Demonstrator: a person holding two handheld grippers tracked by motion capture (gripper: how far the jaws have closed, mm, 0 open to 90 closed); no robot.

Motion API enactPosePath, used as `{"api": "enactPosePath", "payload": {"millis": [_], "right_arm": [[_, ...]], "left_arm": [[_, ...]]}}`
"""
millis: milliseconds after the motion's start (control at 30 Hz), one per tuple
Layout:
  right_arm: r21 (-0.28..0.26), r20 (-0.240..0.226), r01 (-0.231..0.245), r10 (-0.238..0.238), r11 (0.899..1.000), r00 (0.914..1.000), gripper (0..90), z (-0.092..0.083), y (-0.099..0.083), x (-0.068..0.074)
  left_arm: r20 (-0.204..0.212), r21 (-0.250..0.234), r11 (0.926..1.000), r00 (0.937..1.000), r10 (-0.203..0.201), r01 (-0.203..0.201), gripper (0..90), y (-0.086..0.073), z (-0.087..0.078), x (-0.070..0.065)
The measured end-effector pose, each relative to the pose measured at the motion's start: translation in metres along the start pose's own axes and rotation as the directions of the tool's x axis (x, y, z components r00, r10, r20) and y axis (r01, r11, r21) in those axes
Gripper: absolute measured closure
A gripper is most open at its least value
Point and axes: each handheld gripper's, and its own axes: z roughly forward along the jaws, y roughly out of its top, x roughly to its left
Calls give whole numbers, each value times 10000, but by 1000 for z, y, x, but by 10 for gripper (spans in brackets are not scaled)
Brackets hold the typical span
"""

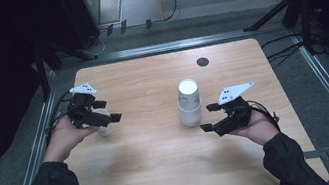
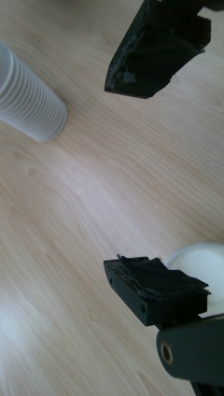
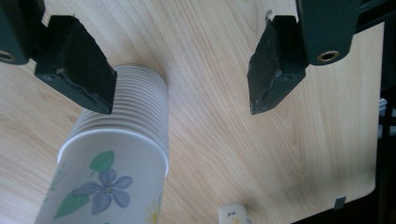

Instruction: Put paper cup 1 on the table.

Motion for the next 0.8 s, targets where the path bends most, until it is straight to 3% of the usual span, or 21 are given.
{"api": "enactPosePath", "payload": {"millis": [67, 200, 300, 367, 600, 800], "right_arm": [[-11, -84, -168, 168, 9999, 9998, 262, -2, 0, -1], [-113, 6, -53, 53, 9999, 10000, 333, -4, -1, -2], [-85, -367, -425, 422, 9991, 9984, 339, -5, 4, -5], [-38, -371, -552, 551, 9985, 9978, 323, -6, 7, -6], [-302, 44, -60, 62, 9995, 10000, 389, -22, 20, -13], [-235, 45, 212, -211, 9995, 9998, 383, -33, 36, -23]], "left_arm": [[82, 83, 9999, 9999, 100, -101, 138, 1, 3, -4], [167, 201, 9995, 9996, 231, -234, 137, 3, 9, -13], [238, 265, 9988, 9989, 410, -417, 138, 2, 15, -20], [303, 319, 9985, 9986, 426, -436, 138, 2, 18, -23], [472, 218, 9982, 9974, 551, -561, 140, 0, 20, -33], [549, 95, 9981, 9966, 607, -613, 141, -1, 21, -41]]}}
